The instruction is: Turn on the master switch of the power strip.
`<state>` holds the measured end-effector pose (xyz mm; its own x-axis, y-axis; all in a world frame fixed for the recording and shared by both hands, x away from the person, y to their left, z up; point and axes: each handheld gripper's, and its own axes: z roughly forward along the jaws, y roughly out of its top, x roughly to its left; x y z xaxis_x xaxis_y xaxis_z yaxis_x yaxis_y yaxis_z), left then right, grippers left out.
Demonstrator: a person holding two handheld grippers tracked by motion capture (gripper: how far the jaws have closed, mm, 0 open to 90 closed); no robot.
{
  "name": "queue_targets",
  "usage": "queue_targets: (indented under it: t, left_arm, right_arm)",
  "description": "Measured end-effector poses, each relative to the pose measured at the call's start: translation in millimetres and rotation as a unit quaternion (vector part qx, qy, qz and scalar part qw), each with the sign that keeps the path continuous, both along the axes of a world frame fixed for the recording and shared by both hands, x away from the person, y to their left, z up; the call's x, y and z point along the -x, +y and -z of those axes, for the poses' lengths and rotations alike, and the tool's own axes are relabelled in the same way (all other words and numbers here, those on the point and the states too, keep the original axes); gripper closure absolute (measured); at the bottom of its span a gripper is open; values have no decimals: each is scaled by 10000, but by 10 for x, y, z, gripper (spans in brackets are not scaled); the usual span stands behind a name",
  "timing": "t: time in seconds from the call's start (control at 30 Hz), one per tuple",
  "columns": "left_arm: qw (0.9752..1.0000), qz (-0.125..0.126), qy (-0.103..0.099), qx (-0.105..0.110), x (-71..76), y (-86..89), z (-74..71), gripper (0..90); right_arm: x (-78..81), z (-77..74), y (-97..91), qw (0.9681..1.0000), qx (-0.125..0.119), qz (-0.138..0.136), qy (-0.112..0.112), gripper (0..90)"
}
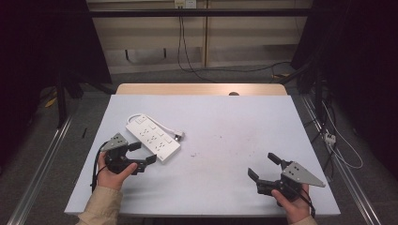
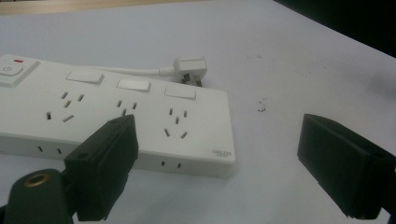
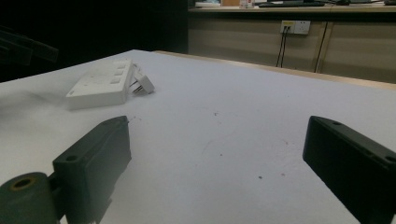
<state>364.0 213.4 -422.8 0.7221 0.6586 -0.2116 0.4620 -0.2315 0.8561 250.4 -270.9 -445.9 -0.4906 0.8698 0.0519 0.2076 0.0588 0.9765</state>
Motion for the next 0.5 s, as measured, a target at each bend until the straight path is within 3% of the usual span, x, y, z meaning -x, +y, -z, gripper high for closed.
queue_targets:
  t: [0.5]
  left_arm:
    - [10000, -65, -15, -6, 116, 118, 49, 113]
  right_arm:
    - [-2, -1, -9, 10000, 20, 4, -10, 74]
